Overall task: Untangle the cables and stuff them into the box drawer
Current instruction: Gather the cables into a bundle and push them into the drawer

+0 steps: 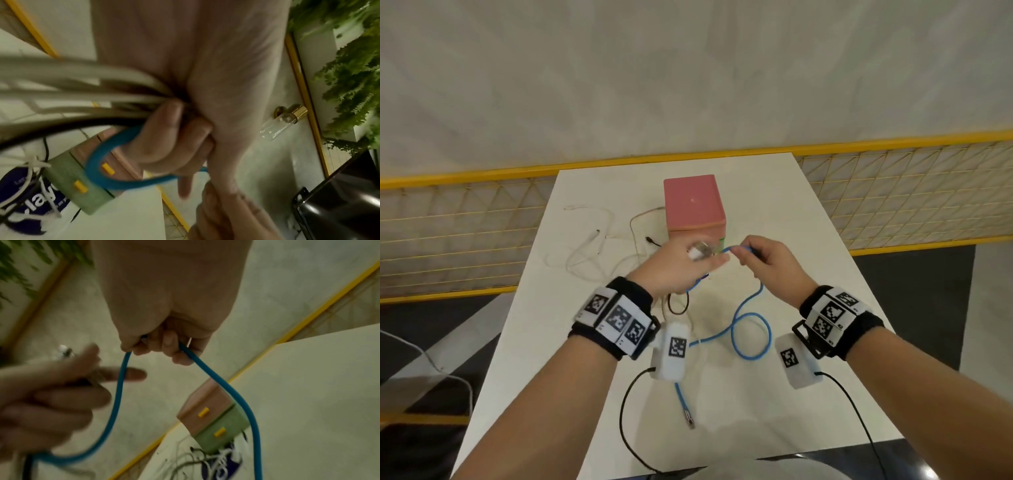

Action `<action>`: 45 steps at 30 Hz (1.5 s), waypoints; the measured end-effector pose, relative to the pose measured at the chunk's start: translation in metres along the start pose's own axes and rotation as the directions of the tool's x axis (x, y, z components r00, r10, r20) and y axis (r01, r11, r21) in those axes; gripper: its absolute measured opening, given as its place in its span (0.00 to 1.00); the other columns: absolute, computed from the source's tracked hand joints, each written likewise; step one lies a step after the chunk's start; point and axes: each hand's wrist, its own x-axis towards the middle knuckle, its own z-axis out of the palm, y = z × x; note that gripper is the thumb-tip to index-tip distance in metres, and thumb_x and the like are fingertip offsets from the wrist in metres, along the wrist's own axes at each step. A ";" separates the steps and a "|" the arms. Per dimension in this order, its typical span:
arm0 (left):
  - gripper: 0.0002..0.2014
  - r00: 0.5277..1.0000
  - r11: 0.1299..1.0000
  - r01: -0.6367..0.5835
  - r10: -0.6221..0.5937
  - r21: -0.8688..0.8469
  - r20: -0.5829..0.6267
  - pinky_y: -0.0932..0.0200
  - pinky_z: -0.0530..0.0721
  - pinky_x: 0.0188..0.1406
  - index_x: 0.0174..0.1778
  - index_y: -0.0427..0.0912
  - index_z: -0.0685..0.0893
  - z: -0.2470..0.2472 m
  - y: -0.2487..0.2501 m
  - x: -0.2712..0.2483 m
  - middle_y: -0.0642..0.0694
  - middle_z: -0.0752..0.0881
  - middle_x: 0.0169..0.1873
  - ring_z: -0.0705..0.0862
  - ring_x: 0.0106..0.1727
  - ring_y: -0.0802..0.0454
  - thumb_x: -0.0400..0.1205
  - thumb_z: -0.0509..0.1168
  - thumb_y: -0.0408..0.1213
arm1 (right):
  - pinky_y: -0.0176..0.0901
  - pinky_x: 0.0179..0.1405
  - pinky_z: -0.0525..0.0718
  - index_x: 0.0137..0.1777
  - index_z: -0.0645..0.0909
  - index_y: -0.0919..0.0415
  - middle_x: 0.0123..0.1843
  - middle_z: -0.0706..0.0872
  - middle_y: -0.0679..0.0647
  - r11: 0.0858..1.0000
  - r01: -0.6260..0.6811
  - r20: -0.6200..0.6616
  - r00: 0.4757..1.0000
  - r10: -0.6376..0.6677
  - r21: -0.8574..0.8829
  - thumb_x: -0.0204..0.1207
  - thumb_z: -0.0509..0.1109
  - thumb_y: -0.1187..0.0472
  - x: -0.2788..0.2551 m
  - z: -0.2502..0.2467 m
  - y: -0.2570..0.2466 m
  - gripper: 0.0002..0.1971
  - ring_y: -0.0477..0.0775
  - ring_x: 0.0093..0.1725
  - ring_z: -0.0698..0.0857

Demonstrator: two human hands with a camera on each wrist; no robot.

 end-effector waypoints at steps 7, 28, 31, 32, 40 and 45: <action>0.10 0.792 0.952 -0.125 -0.074 -0.280 -0.606 0.49 0.80 0.50 0.43 0.55 0.84 -0.028 -0.003 0.010 0.55 0.84 0.39 0.81 0.44 0.50 0.77 0.69 0.56 | 0.47 0.36 0.74 0.39 0.78 0.56 0.30 0.73 0.47 0.997 0.040 0.030 0.999 -0.037 -0.072 0.85 0.57 0.60 0.005 -0.013 0.001 0.13 0.45 0.30 0.69; 0.15 0.772 0.973 -0.229 0.189 0.012 -0.607 0.74 0.74 0.34 0.63 0.56 0.78 -0.021 0.000 0.005 0.59 0.81 0.42 0.77 0.35 0.66 0.82 0.68 0.46 | 0.47 0.37 0.72 0.44 0.76 0.50 0.34 0.73 0.60 0.971 0.074 0.126 0.991 -0.046 -0.228 0.86 0.54 0.57 0.001 -0.002 0.016 0.11 0.56 0.33 0.70; 0.18 0.942 0.963 -0.239 0.261 0.123 -0.211 0.79 0.75 0.36 0.68 0.60 0.78 0.008 0.000 -0.001 0.62 0.81 0.43 0.80 0.40 0.65 0.81 0.69 0.48 | 0.28 0.36 0.71 0.50 0.79 0.46 0.32 0.80 0.37 0.973 0.160 0.123 0.982 -0.140 -0.165 0.86 0.56 0.63 0.002 0.003 -0.006 0.12 0.40 0.30 0.74; 0.14 0.953 0.961 -0.229 0.254 0.156 -0.163 0.76 0.74 0.35 0.61 0.55 0.82 0.014 -0.003 -0.001 0.60 0.81 0.40 0.80 0.39 0.63 0.81 0.69 0.49 | 0.23 0.36 0.71 0.55 0.80 0.52 0.33 0.81 0.28 0.973 0.178 0.140 0.978 -0.158 -0.146 0.85 0.56 0.65 0.003 0.004 -0.014 0.12 0.35 0.32 0.77; 0.14 0.730 0.975 -0.216 0.190 0.043 -0.657 0.75 0.71 0.32 0.41 0.40 0.79 -0.020 -0.006 0.004 0.56 0.80 0.32 0.75 0.32 0.60 0.81 0.69 0.49 | 0.38 0.35 0.70 0.49 0.74 0.57 0.38 0.77 0.63 0.955 0.074 0.212 0.977 -0.012 -0.287 0.87 0.52 0.61 -0.003 -0.005 0.026 0.10 0.49 0.31 0.68; 0.11 0.795 0.974 -0.226 0.201 0.029 -0.573 0.79 0.72 0.35 0.59 0.52 0.80 -0.018 -0.009 -0.003 0.63 0.81 0.42 0.77 0.39 0.75 0.82 0.69 0.45 | 0.43 0.36 0.70 0.47 0.72 0.53 0.34 0.70 0.55 0.941 -0.013 0.251 0.962 0.103 -0.337 0.87 0.49 0.60 -0.008 0.001 0.041 0.11 0.52 0.32 0.67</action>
